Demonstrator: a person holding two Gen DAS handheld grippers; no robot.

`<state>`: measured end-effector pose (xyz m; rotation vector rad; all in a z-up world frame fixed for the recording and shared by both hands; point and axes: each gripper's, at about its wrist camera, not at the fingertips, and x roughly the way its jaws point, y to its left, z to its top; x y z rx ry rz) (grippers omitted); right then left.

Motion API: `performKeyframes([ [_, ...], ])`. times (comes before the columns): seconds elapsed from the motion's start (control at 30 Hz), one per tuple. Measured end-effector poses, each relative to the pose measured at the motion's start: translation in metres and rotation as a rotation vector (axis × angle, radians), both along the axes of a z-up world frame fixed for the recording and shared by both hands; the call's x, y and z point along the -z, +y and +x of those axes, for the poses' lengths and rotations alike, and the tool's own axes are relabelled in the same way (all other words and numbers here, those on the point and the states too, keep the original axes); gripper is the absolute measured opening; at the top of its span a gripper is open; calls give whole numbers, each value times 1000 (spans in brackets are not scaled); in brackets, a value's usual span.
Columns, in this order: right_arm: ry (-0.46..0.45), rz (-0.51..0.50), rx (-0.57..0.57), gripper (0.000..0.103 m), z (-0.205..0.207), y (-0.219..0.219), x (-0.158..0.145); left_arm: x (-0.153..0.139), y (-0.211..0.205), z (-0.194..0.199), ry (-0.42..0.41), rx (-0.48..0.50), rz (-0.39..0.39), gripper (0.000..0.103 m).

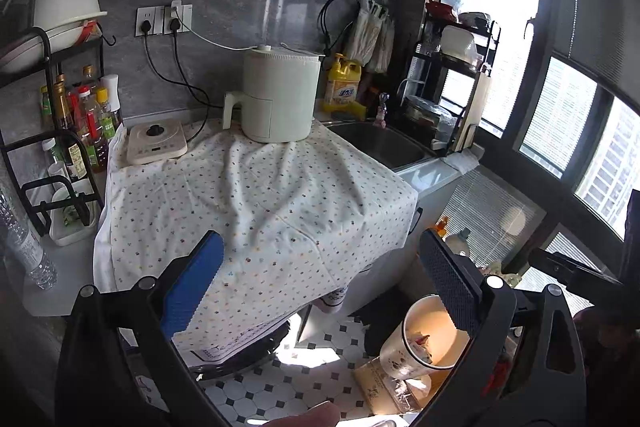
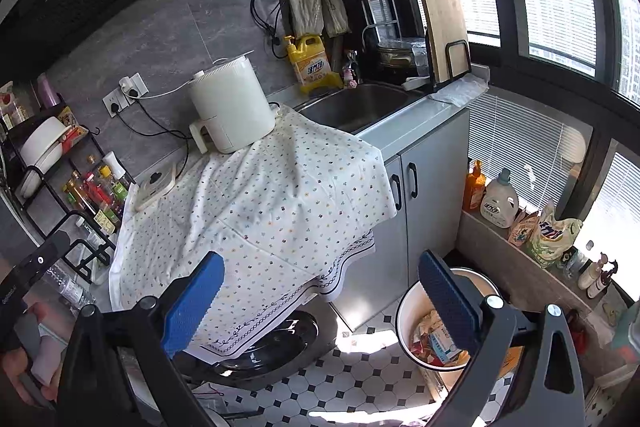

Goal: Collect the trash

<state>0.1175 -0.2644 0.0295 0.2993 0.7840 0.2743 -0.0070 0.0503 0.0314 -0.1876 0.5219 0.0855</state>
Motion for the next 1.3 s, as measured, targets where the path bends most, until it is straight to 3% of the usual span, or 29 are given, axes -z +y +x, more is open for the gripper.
performKeyframes([
  [0.83,-31,-11,-42,95,-18,32,-12,3,12,-28,-18,-46,-25,97],
  [1.3,-27,-21,-46,95,-20,28,-12,3,7,-28,-5,-50,-31,97],
])
